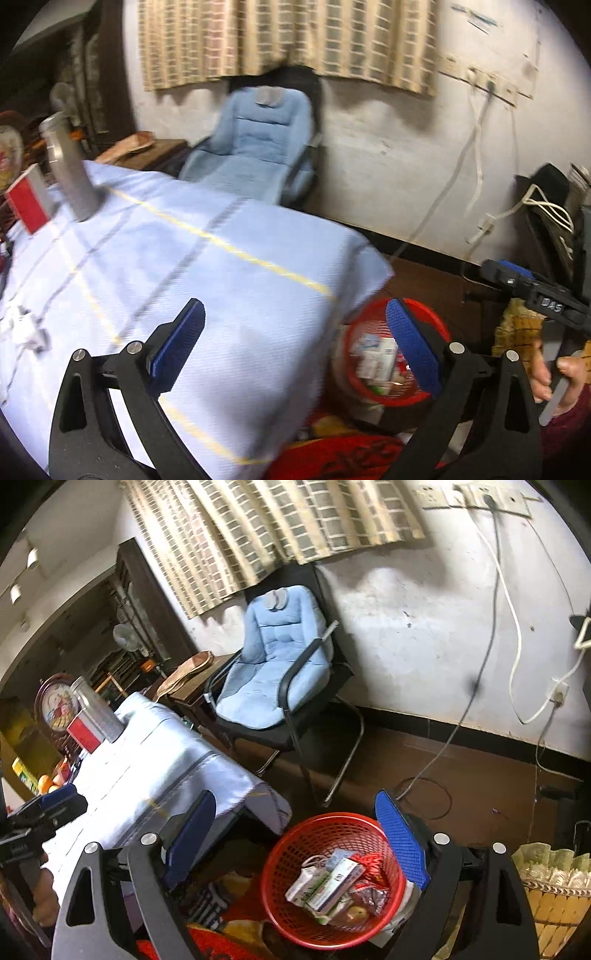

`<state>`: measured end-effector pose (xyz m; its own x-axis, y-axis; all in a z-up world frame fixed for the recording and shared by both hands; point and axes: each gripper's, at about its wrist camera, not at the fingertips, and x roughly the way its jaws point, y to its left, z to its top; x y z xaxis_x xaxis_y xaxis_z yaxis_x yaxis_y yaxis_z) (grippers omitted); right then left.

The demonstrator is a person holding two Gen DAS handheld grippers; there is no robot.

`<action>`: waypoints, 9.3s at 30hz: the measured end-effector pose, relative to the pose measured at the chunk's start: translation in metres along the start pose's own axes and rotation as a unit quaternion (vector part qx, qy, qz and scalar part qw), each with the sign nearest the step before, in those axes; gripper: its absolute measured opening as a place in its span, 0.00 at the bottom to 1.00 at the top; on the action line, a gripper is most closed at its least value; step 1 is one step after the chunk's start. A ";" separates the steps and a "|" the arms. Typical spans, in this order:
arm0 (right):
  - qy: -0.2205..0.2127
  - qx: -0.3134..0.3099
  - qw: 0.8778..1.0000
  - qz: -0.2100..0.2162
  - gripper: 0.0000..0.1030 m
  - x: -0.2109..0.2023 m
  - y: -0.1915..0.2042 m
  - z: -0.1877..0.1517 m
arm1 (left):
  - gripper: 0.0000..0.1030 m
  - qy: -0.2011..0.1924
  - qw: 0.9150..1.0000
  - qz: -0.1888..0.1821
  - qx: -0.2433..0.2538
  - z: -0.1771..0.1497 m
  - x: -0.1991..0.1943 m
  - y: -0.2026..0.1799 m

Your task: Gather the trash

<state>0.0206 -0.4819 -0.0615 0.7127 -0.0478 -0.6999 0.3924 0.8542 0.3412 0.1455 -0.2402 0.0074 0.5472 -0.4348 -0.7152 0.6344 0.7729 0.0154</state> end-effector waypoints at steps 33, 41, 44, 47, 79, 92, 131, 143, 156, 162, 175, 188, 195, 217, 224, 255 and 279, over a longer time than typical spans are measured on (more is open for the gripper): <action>0.143 -0.279 0.935 0.168 0.89 0.159 0.400 -0.023 | 0.94 0.046 0.901 0.250 -0.351 -0.135 -0.064 0.391; 0.167 -0.302 0.924 0.166 0.89 0.170 0.426 -0.041 | 0.94 0.087 0.897 0.270 -0.340 -0.138 -0.046 0.390; 0.173 -0.314 0.918 0.170 0.89 0.172 0.437 -0.046 | 0.94 0.087 0.895 0.280 -0.336 -0.138 -0.044 0.388; 0.180 -0.322 0.912 0.177 0.89 0.176 0.451 -0.052 | 0.95 0.086 0.895 0.282 -0.336 -0.139 -0.044 0.388; 0.159 -0.189 0.962 0.117 0.37 0.256 0.440 0.004 | 0.95 0.085 0.891 0.289 -0.340 -0.138 -0.043 0.388; 0.148 -0.244 0.954 0.096 0.60 0.257 0.452 -0.003 | 0.95 0.086 0.891 0.288 -0.342 -0.137 -0.042 0.389; 0.156 -0.252 0.949 0.110 0.78 0.258 0.456 -0.005 | 0.94 0.082 0.917 0.245 -0.305 -0.076 0.021 0.392; 0.156 -0.252 0.949 0.110 0.79 0.258 0.456 -0.005 | 0.65 0.051 0.922 0.227 -0.310 -0.075 0.012 0.390; 0.157 -0.246 0.950 0.114 0.79 0.257 0.454 -0.005 | 0.30 0.012 0.927 0.201 -0.315 -0.083 -0.029 0.375; 0.157 -0.239 0.951 0.116 0.78 0.256 0.452 -0.004 | 0.30 -0.006 0.930 0.193 -0.312 -0.093 -0.058 0.352; 0.150 -0.224 0.956 0.116 0.27 0.254 0.444 0.001 | 0.30 0.023 0.928 0.204 -0.310 -0.106 -0.055 0.339; 0.102 -0.145 0.958 0.223 0.26 0.180 0.387 0.008 | 0.30 -0.025 0.932 0.193 -0.307 -0.103 -0.085 0.319; 0.081 -0.128 0.960 0.236 0.26 0.118 0.324 0.004 | 0.30 -0.052 0.938 0.203 -0.278 -0.111 -0.109 0.282; 0.045 -0.101 0.994 0.026 0.29 0.026 0.062 -0.018 | 0.30 -0.085 0.965 0.110 -0.221 -0.108 -0.118 0.153; 0.105 -0.069 0.991 -0.034 0.29 0.061 0.007 -0.040 | 0.30 -0.061 0.985 0.051 -0.151 -0.080 -0.081 0.091; 0.057 0.017 0.996 -0.073 0.70 0.014 -0.076 -0.026 | 0.30 0.085 0.987 -0.119 0.068 -0.042 0.103 -0.136; 0.065 -0.046 0.994 -0.074 0.72 -0.003 -0.044 -0.040 | 0.90 0.102 0.992 -0.032 0.071 -0.081 0.105 -0.124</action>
<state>-0.0221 -0.4989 -0.0989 0.5682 -0.1146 -0.8149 0.4285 0.8866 0.1741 0.0802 -0.3450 -0.1262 0.3908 -0.3670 -0.8442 0.7429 0.6672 0.0539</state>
